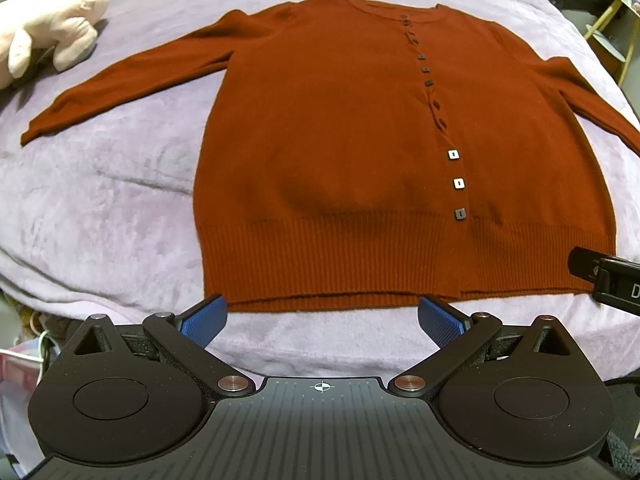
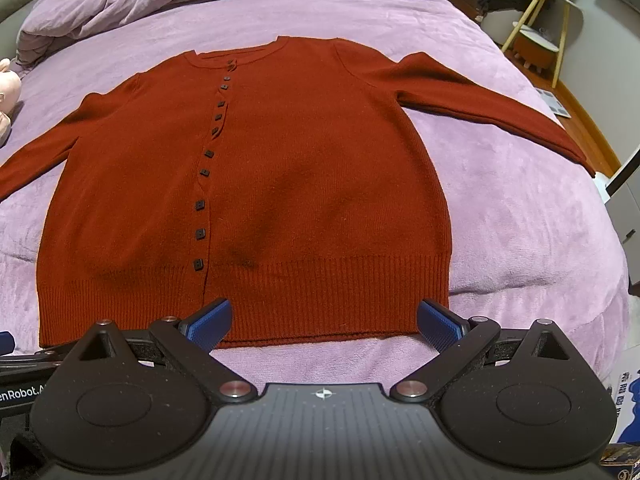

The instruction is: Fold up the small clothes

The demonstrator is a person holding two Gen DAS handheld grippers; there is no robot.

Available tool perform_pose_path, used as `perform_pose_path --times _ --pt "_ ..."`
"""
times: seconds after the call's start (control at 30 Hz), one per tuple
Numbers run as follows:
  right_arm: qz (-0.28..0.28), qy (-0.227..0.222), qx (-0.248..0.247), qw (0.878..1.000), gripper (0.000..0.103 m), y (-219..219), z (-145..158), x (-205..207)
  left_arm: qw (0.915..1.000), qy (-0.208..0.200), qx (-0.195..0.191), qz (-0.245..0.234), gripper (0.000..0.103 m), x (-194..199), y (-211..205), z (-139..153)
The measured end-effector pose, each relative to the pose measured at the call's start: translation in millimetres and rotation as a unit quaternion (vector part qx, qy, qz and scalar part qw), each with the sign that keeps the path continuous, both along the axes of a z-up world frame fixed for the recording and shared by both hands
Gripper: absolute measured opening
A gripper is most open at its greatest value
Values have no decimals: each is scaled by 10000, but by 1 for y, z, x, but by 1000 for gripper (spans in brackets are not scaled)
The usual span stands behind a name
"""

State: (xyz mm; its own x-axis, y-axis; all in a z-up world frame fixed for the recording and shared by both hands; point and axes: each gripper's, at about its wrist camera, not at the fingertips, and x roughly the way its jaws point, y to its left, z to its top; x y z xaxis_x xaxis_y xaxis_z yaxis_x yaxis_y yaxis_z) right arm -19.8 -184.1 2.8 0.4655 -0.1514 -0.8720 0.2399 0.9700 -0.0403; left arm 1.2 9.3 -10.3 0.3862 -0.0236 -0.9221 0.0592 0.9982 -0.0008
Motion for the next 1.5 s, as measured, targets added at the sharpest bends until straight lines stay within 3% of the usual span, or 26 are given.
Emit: perform_pose_path --times 1.5 --pt "-48 96 248 9996 99 -8 -10 5 9998 178 -10 -15 103 8 -1 -4"
